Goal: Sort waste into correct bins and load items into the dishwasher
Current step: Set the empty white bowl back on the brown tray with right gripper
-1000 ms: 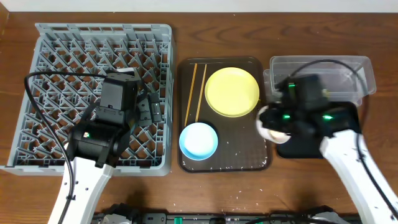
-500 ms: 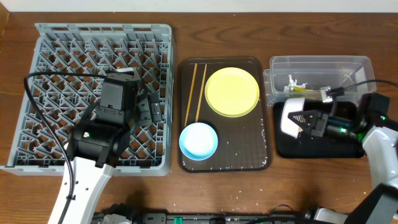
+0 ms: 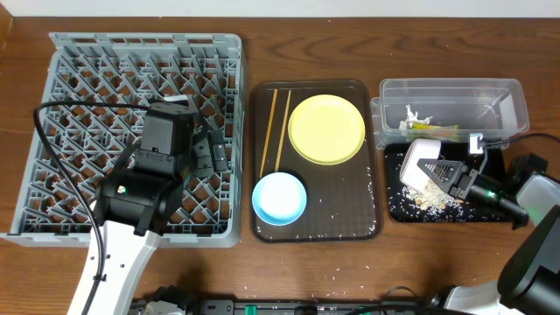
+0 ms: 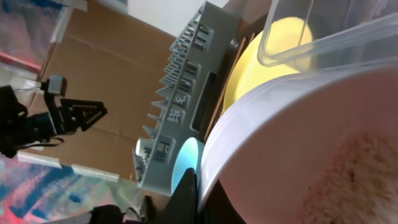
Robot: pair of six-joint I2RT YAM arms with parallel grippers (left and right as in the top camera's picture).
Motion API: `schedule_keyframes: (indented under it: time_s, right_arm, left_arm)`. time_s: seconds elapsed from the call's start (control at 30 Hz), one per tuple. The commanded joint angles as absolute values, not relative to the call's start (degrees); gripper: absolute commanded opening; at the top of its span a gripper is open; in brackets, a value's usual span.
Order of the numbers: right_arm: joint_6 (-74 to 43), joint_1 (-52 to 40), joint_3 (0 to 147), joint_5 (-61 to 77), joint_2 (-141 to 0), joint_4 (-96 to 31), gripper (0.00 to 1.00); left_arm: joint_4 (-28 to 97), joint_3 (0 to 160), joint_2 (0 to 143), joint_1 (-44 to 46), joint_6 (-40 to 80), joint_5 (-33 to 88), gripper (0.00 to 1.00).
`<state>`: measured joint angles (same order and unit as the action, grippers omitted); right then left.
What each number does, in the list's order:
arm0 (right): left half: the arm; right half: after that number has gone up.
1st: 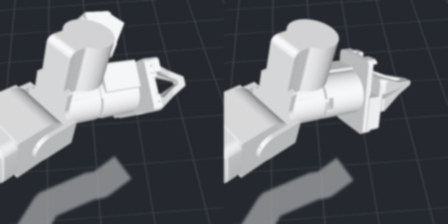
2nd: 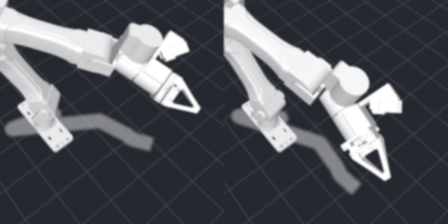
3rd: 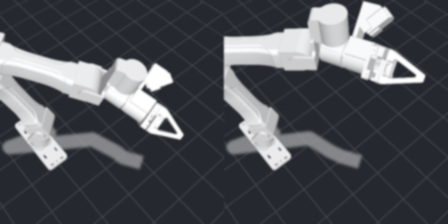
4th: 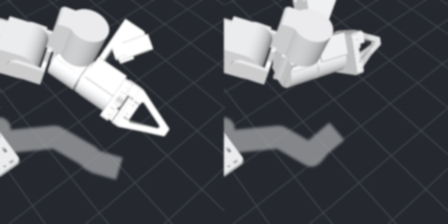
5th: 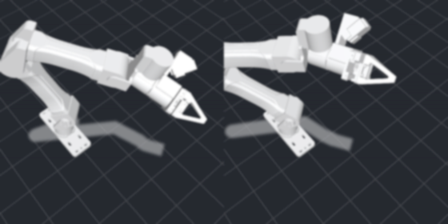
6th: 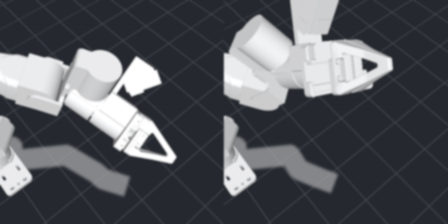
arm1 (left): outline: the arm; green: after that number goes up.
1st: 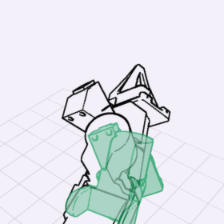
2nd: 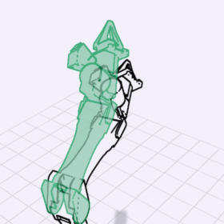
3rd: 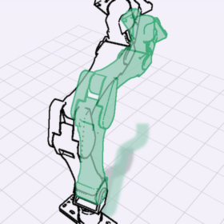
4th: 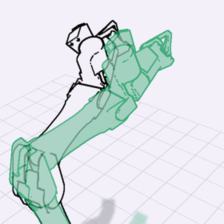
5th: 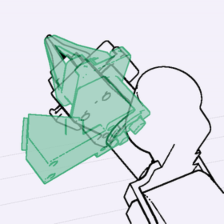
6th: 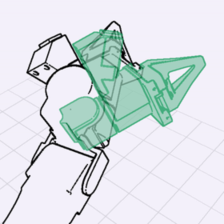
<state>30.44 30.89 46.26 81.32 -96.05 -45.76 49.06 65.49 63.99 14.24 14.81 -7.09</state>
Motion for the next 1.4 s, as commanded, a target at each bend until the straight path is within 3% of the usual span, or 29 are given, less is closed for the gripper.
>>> schedule_keyframes:
  time_s: [0.0, 0.07, 0.2, 0.23, 0.27, 0.33, 0.37, 0.4, 0.47, 0.57, 0.63, 0.67, 0.73, 0.83, 0.93, 1.1, 1.13, 1.37]
  right_arm:
    - [23.66, 31.86, 45.95, 84.53, -96.77, -43.79, 0.01]
    - [29.12, 31.57, 46.02, 89.30, -96.60, -45.78, 0.01]
    - [22.98, 31.57, 46.02, 81.06, -96.68, -40.97, 0.01]
    - [16.34, 31.53, 46.00, 78.50, -96.68, -40.07, 0.01]
    - [15.55, 31.40, 46.00, 82.00, -96.68, -40.97, 0.01]
    - [27.46, 30.65, 46.09, 89.06, -96.27, -45.01, 0.01]
    - [27.99, 30.65, 46.09, 83.94, -96.23, -42.57, 0.01]
    - [20.05, 30.74, 46.09, 79.72, -96.49, -40.32, 0.01]
    - [23.24, 29.63, 46.06, 87.15, -96.23, -42.68, 0.01]
    - [16.67, 29.15, 46.09, 84.20, -96.01, -42.09, 0.01]
    - [24.45, 28.82, 46.15, 89.34, -94.65, -46.26, 0.01]
    - [25.82, 28.80, 46.17, 87.07, -93.91, -45.80, 0.01]
    - [14.41, 28.64, 46.87, 79.00, -92.71, -45.19, 0.01]
    - [19.79, 25.63, 48.69, 72.31, -88.60, -54.19, 0.01]
    - [17.28, 18.24, 51.40, 57.52, -82.13, -59.72, 0.01]
    - [-3.79, -3.27, 51.57, 34.02, -74.04, -55.72, 0.01]
    - [-10.85, -11.33, 51.40, 26.00, -74.43, -52.75, 0.01]
    - [-22.00, -34.30, 50.46, 10.63, -82.15, -39.72, 0.01]
  left_arm:
    - [49.06, 66.24, 64.29, 13.89, 14.94, -8.01, 0.98]
    - [49.06, 66.24, 64.29, 13.89, 14.94, -8.01, 0.98]
    - [49.06, 66.24, 64.29, 13.89, 14.94, -8.01, 0.98]
    - [49.06, 66.24, 64.29, 13.89, 14.94, -8.01, 0.98]
    - [49.06, 66.24, 64.29, 13.89, 14.94, -8.01, 0.98]
    - [49.06, 66.24, 64.29, 13.89, 14.94, -8.01, 0.98]
    - [49.06, 66.24, 64.29, 13.89, 14.94, -8.01, 0.98]
    - [49.06, 66.24, 64.29, 13.89, 14.94, -8.01, 0.98]
    - [49.06, 66.24, 64.29, 13.89, 14.94, -8.01, 0.98]
    - [49.06, 66.24, 64.29, 13.89, 14.94, -8.01, 0.98]
    - [49.06, 66.24, 64.29, 13.89, 14.94, -8.01, 0.98]
    - [49.06, 66.24, 64.29, 13.89, 14.94, -8.01, 0.98]
    - [49.06, 66.24, 64.29, 13.89, 14.94, -8.01, 0.98]
    - [49.06, 66.24, 64.29, 13.89, 14.94, -8.01, 0.98]
    - [49.06, 66.24, 64.29, 13.89, 14.92, -8.01, 0.98]
    - [49.06, 66.24, 64.29, 13.89, 14.94, -8.01, 0.98]
    - [49.06, 66.24, 64.29, 13.89, 14.92, -8.01, 0.98]
    - [49.04, 66.24, 64.29, 13.89, 15.46, -7.88, 0.98]
